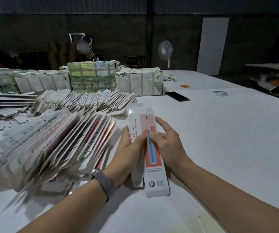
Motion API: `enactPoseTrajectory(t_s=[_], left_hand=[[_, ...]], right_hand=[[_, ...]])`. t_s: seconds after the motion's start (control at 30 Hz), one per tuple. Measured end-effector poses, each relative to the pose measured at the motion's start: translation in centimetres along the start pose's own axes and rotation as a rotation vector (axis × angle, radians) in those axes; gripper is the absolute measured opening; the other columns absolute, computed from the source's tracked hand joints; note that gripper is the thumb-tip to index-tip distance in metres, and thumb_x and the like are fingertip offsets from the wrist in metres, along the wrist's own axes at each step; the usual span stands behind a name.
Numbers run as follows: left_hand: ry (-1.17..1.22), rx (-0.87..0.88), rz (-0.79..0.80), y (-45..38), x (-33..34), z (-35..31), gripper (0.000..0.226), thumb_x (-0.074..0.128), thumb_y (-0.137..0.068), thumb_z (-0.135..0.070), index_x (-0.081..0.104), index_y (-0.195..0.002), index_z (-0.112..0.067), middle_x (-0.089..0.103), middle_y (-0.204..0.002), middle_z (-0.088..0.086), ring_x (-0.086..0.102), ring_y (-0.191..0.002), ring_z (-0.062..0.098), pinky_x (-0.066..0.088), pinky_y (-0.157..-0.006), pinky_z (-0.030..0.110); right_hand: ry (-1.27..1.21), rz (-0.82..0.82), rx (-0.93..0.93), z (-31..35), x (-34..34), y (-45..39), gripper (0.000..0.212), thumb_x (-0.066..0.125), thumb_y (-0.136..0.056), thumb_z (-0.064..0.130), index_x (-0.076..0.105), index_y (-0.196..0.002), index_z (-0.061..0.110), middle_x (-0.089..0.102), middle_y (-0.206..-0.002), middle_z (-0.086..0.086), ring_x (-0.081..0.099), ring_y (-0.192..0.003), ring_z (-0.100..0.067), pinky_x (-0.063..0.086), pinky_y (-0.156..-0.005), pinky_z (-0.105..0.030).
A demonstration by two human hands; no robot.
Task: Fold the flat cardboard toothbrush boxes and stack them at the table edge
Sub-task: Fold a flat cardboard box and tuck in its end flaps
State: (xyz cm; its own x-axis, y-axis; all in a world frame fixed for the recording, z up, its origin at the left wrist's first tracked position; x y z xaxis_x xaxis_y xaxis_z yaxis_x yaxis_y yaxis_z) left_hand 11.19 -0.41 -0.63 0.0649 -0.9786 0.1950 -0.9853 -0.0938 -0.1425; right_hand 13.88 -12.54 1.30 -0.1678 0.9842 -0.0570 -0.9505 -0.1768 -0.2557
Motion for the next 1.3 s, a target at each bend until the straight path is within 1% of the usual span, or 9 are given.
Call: enactPoseTrajectory(t_s=[0.1, 0.23, 0.37, 0.47, 0.77, 0.87, 0.97, 1.17, 1.3], left_hand=[[-0.02, 0.038, -0.016, 0.1, -0.2, -0.4, 0.029, 0.062, -0.1, -0.028, 0.047, -0.125, -0.023, 0.076, -0.098, -0.003, 0.077, -0.087, 0.021, 0.06, -0.066, 0.028], [-0.071, 0.081, -0.006, 0.2, 0.0, -0.5, 0.026, 0.06, -0.101, -0.028, 0.048, -0.124, -0.025, 0.073, -0.105, -0.006, 0.075, -0.091, 0.013, 0.059, -0.069, 0.023], [-0.062, 0.087, -0.026, 0.2, 0.1, -0.4, 0.023, 0.058, -0.102, -0.029, 0.048, -0.122, -0.027, 0.073, -0.1, -0.01, 0.074, -0.09, 0.009, 0.059, -0.067, 0.021], [-0.1, 0.091, -0.029, 0.0, 0.0, -0.4, 0.022, 0.057, -0.102, -0.037, 0.047, -0.12, -0.031, 0.073, -0.097, -0.015, 0.074, -0.091, 0.009, 0.06, -0.07, 0.024], [-0.101, 0.082, -0.012, 0.0, 0.5, -0.1, 0.038, 0.048, -0.087, -0.053, 0.047, -0.118, -0.031, 0.072, -0.107, -0.003, 0.075, -0.09, 0.013, 0.061, -0.071, 0.027], [-0.04, 0.071, 0.033, -0.1, 0.9, 0.0, 0.042, 0.048, -0.088, -0.052, 0.048, -0.121, -0.026, 0.074, -0.103, -0.002, 0.075, -0.092, 0.017, 0.061, -0.073, 0.029], [-0.085, 0.073, 0.114, 0.3, 1.4, -0.2, 0.045, 0.045, -0.089, -0.057, 0.049, -0.122, -0.027, 0.075, -0.089, -0.005, 0.076, -0.085, 0.02, 0.059, -0.069, 0.027], [-0.237, 0.064, 0.174, 0.8, 2.2, -0.1, 0.054, 0.038, -0.086, -0.064, 0.051, -0.123, -0.027, 0.074, -0.084, -0.008, 0.076, -0.079, 0.017, 0.058, -0.065, 0.02], [-0.262, 0.033, 0.144, 0.6, 2.0, 0.1, 0.058, 0.04, -0.086, -0.063, 0.055, -0.122, -0.021, 0.075, -0.089, -0.003, 0.076, -0.082, 0.019, 0.058, -0.068, 0.022]], right_hand=[[-0.001, -0.004, -0.029, 0.1, 0.5, 0.3, 0.047, 0.053, -0.103, 0.02, 0.04, -0.144, 0.037, 0.075, -0.104, 0.003, 0.075, -0.081, -0.018, 0.06, -0.066, -0.025], [0.031, 0.004, -0.096, 0.5, 1.3, 0.6, 0.039, 0.046, -0.106, 0.027, 0.04, -0.139, 0.046, 0.064, -0.122, 0.018, 0.068, -0.104, -0.007, 0.059, -0.086, -0.026], [-0.012, 0.043, -0.094, 0.6, 1.9, 0.8, 0.044, 0.044, -0.106, 0.03, 0.033, -0.145, 0.049, 0.059, -0.121, 0.031, 0.064, -0.109, 0.002, 0.057, -0.087, -0.02], [-0.047, 0.078, -0.08, 0.7, 2.6, 1.0, 0.045, 0.042, -0.107, 0.031, 0.024, -0.136, 0.061, 0.058, -0.104, 0.048, 0.063, -0.108, 0.006, 0.056, -0.088, -0.019], [-0.153, 0.198, -0.03, 0.5, 3.8, 1.4, 0.06, 0.039, -0.103, 0.039, 0.007, -0.153, 0.05, 0.054, -0.115, 0.045, 0.062, -0.106, 0.009, 0.055, -0.077, -0.016], [-0.212, 0.138, -0.036, 0.6, 3.1, 1.2, 0.046, 0.04, -0.105, 0.033, 0.028, -0.148, 0.044, 0.058, -0.125, 0.024, 0.067, -0.105, 0.0, 0.056, -0.077, -0.018], [-0.213, 0.016, -0.017, 0.7, 1.1, 0.6, 0.026, 0.038, -0.107, 0.032, 0.046, -0.127, 0.045, 0.07, -0.111, 0.009, 0.073, -0.094, -0.016, 0.059, -0.07, -0.025], [-0.126, -0.067, -0.053, 0.8, -0.3, -0.1, 0.027, 0.04, -0.107, 0.032, 0.046, -0.131, 0.042, 0.07, -0.094, 0.028, 0.072, -0.095, -0.011, 0.058, -0.068, -0.021], [-0.106, -0.071, -0.056, 0.8, -0.5, -0.1, 0.028, 0.044, -0.106, 0.031, 0.047, -0.133, 0.039, 0.069, -0.109, 0.018, 0.073, -0.097, -0.013, 0.061, -0.073, -0.026]])
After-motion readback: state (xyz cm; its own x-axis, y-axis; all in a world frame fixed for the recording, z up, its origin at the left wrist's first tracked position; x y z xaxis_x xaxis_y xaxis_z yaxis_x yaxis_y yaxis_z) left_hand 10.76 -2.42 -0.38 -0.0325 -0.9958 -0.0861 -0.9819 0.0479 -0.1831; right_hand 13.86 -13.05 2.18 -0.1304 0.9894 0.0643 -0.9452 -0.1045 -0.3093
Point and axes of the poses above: each hand's wrist, its own y-axis away from the middle knuckle, its own x-axis out of the palm, z = x × y, the point moved 10 cm from there along -y, towards the middle knuckle
